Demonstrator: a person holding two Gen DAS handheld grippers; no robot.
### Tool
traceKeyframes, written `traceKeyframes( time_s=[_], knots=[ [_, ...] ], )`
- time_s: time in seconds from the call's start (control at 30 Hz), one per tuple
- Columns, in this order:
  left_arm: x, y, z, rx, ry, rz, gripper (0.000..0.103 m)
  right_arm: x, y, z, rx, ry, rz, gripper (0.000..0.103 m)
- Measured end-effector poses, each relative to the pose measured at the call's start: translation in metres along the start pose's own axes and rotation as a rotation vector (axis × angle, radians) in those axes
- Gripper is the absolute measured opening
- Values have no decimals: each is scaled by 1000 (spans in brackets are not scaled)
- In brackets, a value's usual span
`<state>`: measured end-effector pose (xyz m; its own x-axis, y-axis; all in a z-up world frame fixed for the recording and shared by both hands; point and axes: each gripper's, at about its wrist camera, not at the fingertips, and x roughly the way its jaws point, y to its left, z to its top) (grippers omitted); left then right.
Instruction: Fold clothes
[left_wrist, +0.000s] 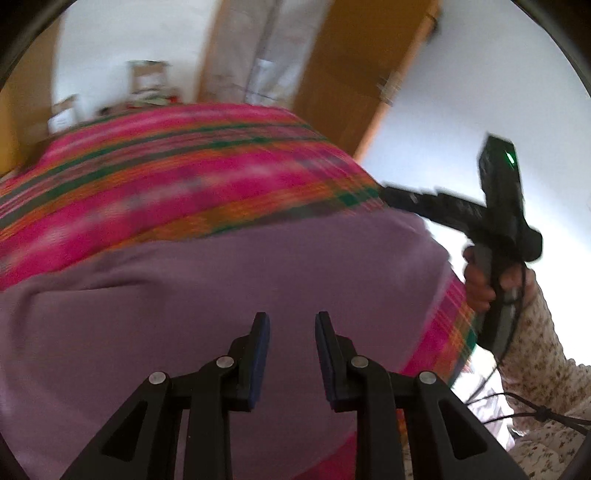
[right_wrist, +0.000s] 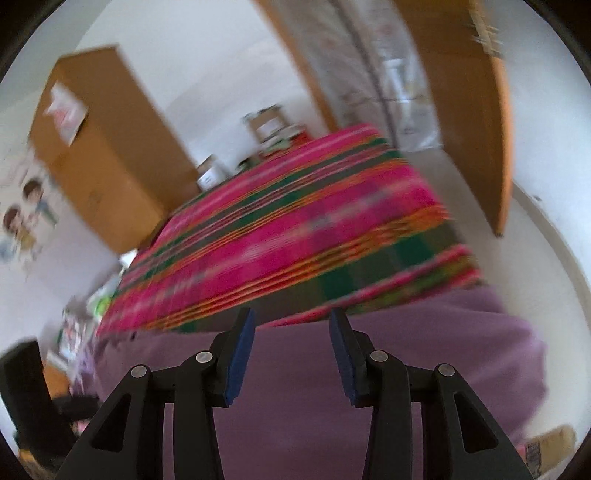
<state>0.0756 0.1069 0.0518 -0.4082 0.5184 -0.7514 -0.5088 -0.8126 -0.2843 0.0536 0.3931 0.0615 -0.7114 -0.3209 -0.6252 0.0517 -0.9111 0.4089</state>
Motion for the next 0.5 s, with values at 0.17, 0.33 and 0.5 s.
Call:
traceKeyframes(
  time_s=[0.17,0.33,0.5],
  knots=[
    [-49,72,2,-143,-89,157,26,31,61,1,-137,70,106,43],
    [-84,133,-1,-281,-152,254,29,68,119,2,-248,152,217,43],
    [-96,173,3,-347,-169,264,29,102,161,-2,-349,255,266,43]
  ],
)
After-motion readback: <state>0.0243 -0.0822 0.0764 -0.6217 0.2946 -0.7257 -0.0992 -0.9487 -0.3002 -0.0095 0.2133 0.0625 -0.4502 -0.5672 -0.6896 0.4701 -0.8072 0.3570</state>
